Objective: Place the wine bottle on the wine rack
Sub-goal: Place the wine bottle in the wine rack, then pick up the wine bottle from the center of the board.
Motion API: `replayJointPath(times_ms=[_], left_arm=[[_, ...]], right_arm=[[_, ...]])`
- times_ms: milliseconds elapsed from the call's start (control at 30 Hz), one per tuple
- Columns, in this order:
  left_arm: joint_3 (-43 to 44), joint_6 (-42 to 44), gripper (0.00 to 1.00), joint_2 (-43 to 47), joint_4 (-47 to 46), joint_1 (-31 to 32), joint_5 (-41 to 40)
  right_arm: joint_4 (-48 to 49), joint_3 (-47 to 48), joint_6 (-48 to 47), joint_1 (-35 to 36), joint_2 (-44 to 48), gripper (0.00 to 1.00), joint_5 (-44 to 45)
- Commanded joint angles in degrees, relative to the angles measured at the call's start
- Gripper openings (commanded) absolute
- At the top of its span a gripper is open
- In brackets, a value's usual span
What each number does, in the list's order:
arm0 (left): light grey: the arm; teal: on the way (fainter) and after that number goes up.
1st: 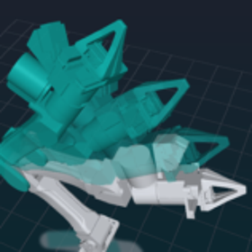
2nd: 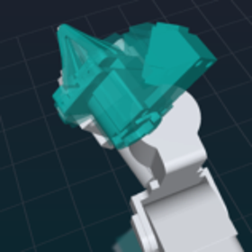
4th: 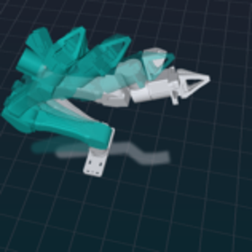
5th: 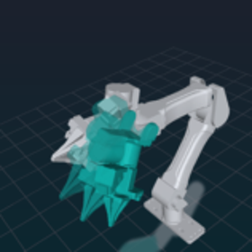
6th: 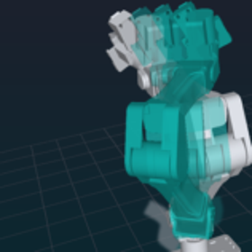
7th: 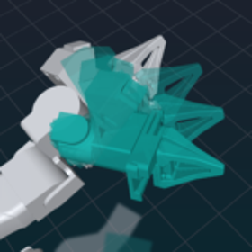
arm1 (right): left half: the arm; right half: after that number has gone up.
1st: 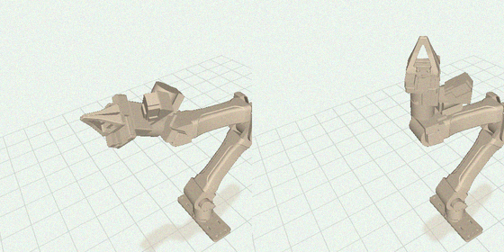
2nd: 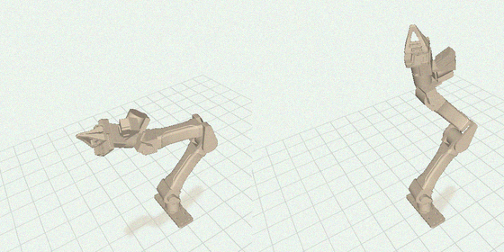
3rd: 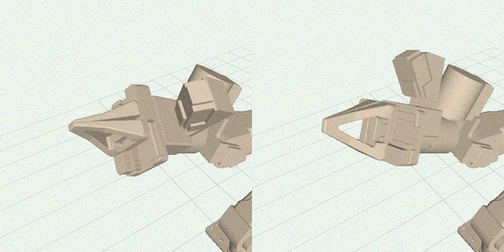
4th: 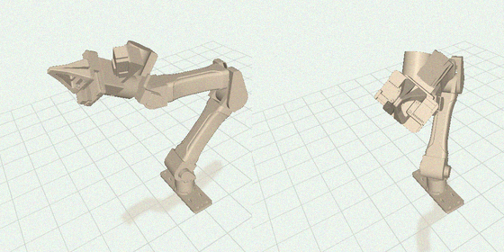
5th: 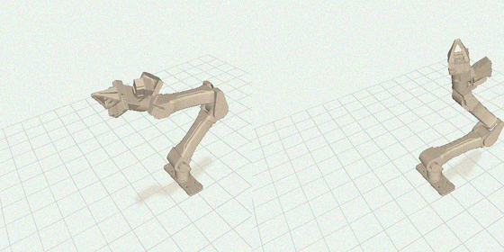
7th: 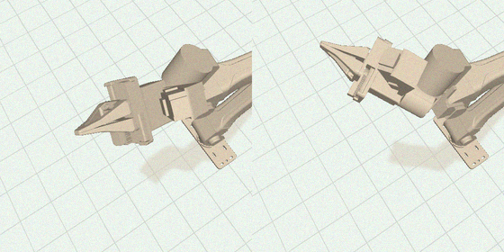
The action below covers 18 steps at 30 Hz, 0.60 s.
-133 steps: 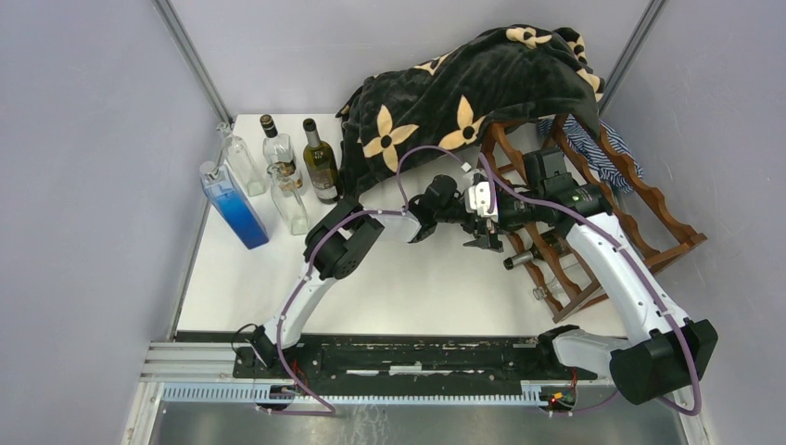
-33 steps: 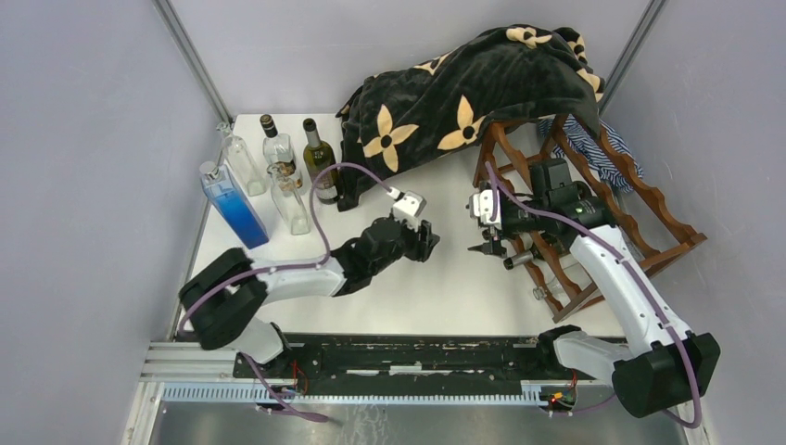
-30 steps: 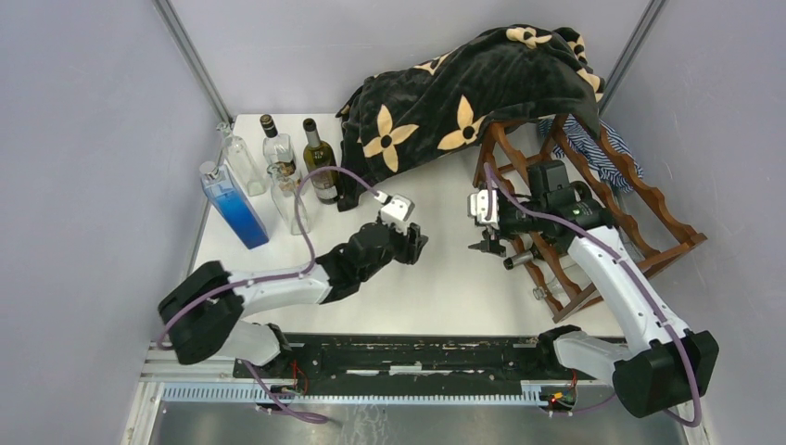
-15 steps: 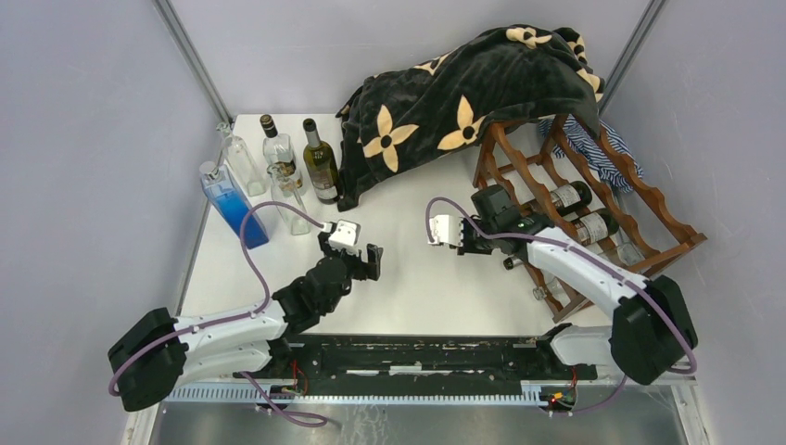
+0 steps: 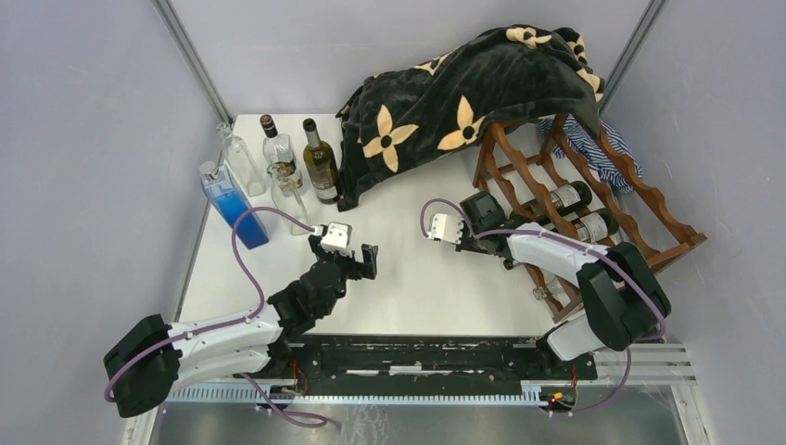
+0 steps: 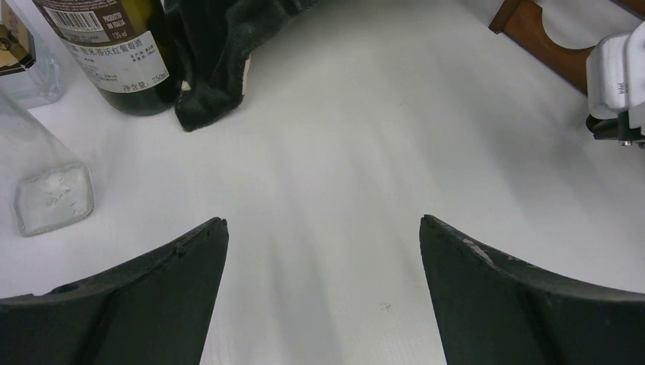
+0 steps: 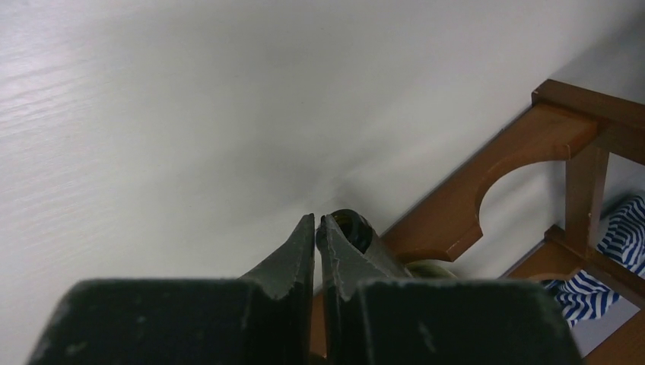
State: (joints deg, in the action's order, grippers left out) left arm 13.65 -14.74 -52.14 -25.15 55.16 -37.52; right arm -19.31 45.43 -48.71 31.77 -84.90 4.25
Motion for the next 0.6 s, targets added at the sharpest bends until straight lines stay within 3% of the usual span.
replayJointPath(times_ms=[0, 300, 400, 567], left_arm=[[0.63, -1.62, 1.0, -0.28, -3.52, 0.13, -2.17], [1.18, -1.35, 1.0, -1.24, -3.42, 0.13, -1.61], [1.52, -1.13, 1.0, -1.67, -3.34, 0.13, -1.21], [2.47, -0.53, 1.0, -1.6, -2.36, 0.13, 0.57]], right_arm=[[3.31, 0.65, 1.69, 0.11, -1.08, 0.11, 6.54], [1.39, 1.69, 1.94, -0.06, -2.03, 0.1, 10.05], [-2.55, 3.5, 1.71, -0.04, -0.89, 0.12, 3.22], [-10.2, 7.14, 0.13, -0.04, 1.39, 0.26, -13.69]])
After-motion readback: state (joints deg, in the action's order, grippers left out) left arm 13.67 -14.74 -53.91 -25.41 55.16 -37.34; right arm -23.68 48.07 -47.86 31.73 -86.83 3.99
